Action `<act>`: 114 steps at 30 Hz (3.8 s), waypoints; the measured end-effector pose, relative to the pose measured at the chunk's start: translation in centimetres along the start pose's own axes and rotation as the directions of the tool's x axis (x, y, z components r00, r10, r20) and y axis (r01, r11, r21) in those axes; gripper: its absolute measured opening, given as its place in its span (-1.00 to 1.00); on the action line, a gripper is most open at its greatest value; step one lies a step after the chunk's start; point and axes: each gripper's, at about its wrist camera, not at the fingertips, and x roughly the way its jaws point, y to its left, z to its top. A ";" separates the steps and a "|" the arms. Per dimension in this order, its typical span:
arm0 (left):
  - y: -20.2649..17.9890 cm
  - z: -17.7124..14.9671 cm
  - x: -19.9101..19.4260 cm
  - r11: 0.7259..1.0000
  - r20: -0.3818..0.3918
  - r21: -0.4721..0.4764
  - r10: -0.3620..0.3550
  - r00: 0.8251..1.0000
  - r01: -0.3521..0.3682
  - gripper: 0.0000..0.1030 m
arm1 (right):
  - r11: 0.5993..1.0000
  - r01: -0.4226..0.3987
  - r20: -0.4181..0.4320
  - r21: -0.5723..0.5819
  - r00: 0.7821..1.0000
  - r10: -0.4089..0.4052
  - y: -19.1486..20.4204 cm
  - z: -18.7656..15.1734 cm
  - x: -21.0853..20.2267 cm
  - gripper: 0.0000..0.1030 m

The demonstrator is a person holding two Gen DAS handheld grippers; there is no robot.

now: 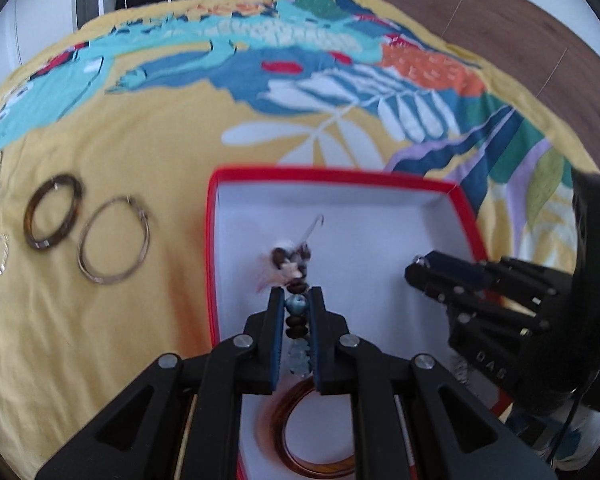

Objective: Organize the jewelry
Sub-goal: 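Carry the beaded bracelet into the red box and release while the right tool releases the ring there, then grasp a small silver ring with the left tool, then grasp the thin bronze bangle with the right tool while the left tool holds the ring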

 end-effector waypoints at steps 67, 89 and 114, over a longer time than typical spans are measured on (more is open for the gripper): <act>24.3 -11.8 -28.3 0.964 0.277 -0.195 0.228 0.933 -0.178 -0.63 | 0.990 -0.092 0.209 -0.104 0.971 0.113 24.8 -0.9 -16.4 -0.29; 27.4 -3.6 -9.2 0.987 0.142 -0.111 0.133 0.981 -0.117 -0.63 | 0.987 -0.163 0.028 -0.010 0.986 0.163 23.0 5.8 4.0 -0.29; 27.8 -3.8 -5.4 0.984 0.108 -0.064 0.171 0.979 -0.165 -0.62 | 0.986 -0.128 -0.102 -0.108 0.988 0.117 23.9 8.2 9.1 -0.38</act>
